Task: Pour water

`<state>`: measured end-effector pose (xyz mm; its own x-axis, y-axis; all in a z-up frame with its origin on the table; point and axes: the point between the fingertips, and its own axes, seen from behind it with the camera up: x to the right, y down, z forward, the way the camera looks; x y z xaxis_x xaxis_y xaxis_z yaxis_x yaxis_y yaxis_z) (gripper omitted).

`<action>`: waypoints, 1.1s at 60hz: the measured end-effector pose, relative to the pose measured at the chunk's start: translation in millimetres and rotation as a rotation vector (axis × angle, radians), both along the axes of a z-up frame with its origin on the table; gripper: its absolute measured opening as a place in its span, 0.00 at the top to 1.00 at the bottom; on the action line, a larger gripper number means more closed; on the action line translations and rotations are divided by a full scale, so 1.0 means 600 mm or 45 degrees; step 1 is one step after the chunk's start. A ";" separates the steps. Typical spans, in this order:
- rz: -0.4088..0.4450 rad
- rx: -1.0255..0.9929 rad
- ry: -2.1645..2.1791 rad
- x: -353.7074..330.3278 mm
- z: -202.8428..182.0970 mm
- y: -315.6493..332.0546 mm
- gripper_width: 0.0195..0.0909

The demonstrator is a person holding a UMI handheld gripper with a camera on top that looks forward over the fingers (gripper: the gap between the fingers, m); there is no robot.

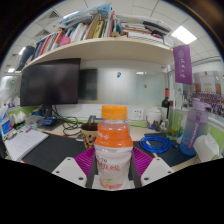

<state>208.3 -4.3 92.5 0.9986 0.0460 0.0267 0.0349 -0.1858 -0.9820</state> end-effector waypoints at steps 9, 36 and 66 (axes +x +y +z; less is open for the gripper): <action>-0.065 0.020 0.013 0.011 0.003 -0.002 0.68; -0.136 -0.131 -0.286 0.068 0.059 0.063 0.76; 0.314 -0.279 -1.876 0.093 0.111 0.219 0.76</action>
<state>263.9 127.2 158.9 0.0528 0.3395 0.9391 0.9868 -0.1621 0.0032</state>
